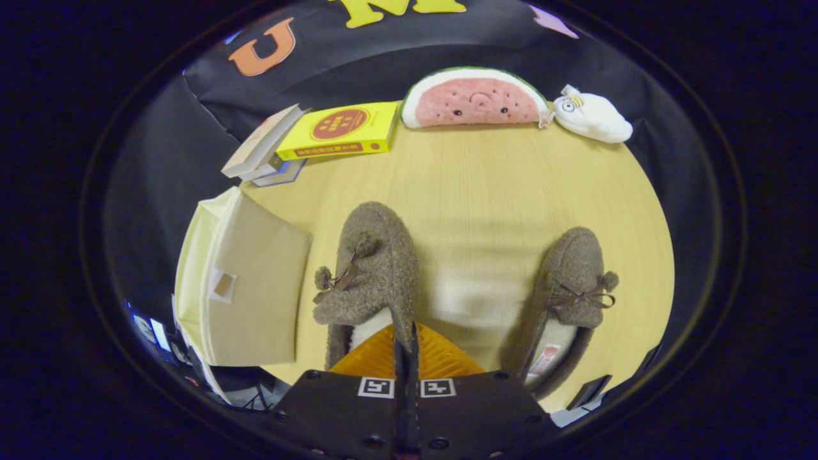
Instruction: Open the storage box then place both shoes into the box .Put the left shoe in first, then the right shoe, with the right side of both shoes facing outward in a uniform manner.
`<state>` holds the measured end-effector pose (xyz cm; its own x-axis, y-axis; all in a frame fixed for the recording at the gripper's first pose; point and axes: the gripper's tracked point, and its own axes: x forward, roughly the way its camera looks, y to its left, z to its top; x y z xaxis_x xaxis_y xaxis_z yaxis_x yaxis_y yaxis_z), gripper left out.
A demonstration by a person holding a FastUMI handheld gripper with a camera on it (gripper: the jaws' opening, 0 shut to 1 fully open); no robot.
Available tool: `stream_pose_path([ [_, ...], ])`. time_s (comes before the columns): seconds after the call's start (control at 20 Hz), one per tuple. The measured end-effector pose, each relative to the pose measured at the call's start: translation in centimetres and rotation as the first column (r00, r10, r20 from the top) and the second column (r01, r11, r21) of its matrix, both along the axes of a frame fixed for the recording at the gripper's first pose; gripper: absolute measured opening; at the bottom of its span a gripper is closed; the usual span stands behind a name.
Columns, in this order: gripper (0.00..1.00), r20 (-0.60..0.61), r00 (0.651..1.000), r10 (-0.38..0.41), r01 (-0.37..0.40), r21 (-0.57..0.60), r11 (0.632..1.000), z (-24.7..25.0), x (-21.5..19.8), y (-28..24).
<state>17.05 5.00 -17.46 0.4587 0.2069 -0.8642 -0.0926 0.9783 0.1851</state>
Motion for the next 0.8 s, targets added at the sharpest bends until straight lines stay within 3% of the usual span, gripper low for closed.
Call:
stream_pose_path([
  [0.45,0.0,0.191,0.981,0.027,-0.036,0.04,0.999,13.5,-2.3,8.2],
  [0.6,0.0,0.222,0.974,0.045,-0.066,0.087,0.994,15.4,-2.9,12.9],
  [0.8,0.0,0.208,0.973,0.097,-0.125,0.124,0.984,14.2,-3.7,19.9],
])
